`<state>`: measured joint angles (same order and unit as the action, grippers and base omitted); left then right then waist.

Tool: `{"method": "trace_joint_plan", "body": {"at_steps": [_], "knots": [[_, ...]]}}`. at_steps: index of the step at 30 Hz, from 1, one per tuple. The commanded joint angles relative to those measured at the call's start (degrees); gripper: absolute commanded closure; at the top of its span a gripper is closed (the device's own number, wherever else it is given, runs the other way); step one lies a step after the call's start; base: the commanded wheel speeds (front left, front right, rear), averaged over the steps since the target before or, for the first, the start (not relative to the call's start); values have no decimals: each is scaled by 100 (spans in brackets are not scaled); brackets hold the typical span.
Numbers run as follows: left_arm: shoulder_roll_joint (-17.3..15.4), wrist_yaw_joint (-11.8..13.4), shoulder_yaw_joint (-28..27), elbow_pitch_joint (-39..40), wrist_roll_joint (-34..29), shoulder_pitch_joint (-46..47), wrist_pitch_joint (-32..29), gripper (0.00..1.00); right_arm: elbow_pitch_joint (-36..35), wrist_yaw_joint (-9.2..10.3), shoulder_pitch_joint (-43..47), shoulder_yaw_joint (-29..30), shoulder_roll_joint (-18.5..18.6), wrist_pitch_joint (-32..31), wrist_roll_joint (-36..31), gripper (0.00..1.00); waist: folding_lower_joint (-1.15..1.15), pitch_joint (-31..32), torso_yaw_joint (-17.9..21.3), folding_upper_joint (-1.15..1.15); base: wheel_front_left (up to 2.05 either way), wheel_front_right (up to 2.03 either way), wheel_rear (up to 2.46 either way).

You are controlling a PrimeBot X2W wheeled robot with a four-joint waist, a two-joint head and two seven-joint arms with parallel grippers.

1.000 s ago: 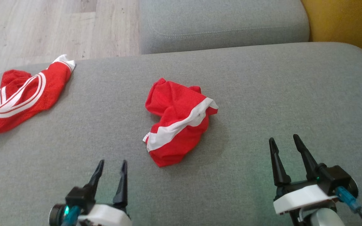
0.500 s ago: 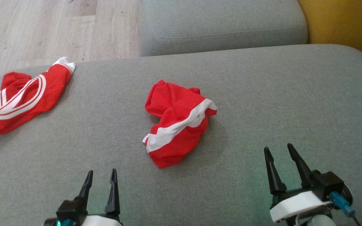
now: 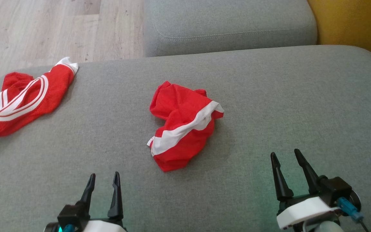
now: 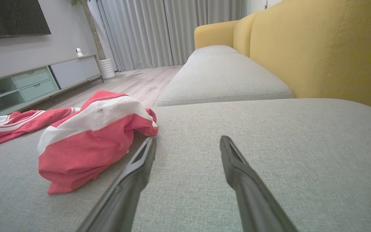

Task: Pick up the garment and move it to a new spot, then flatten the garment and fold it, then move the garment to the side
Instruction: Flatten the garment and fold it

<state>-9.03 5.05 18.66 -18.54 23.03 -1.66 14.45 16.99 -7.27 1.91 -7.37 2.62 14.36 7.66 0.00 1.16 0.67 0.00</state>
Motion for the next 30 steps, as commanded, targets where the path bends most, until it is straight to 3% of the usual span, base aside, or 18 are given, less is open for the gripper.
{"method": "trace_joint_plan", "body": {"at_steps": [1, 9, 16, 24, 30], "knots": [[9, -16, -221, 121, -53, 126, 54, 0, -156, -22, -194, -132, 26, 63, 40, 0, 0, -5, -12, 0, 0, 0, 0], [107, -130, -313, 134, -189, 172, 54, 0, -108, -22, -350, -29, 26, 63, 16, 0, 0, -112, -165, 0, 0, 0, 0], [214, -207, -321, 316, -355, 343, 54, 0, 235, -22, -1404, 287, 26, 3, -513, 0, 0, -520, -464, 0, 0, 0, 0], [376, -276, -336, 471, -532, 660, 54, 0, 1355, -22, -2926, 215, 144, -872, -870, 0, 0, -1144, -1057, 0, 0, 0, 0], [479, -332, -344, 466, -602, 761, 55, 0, 2280, -22, -3595, -332, 384, -1692, -452, 0, 0, -1373, -1399, 0, 0, 0, 0]]}}
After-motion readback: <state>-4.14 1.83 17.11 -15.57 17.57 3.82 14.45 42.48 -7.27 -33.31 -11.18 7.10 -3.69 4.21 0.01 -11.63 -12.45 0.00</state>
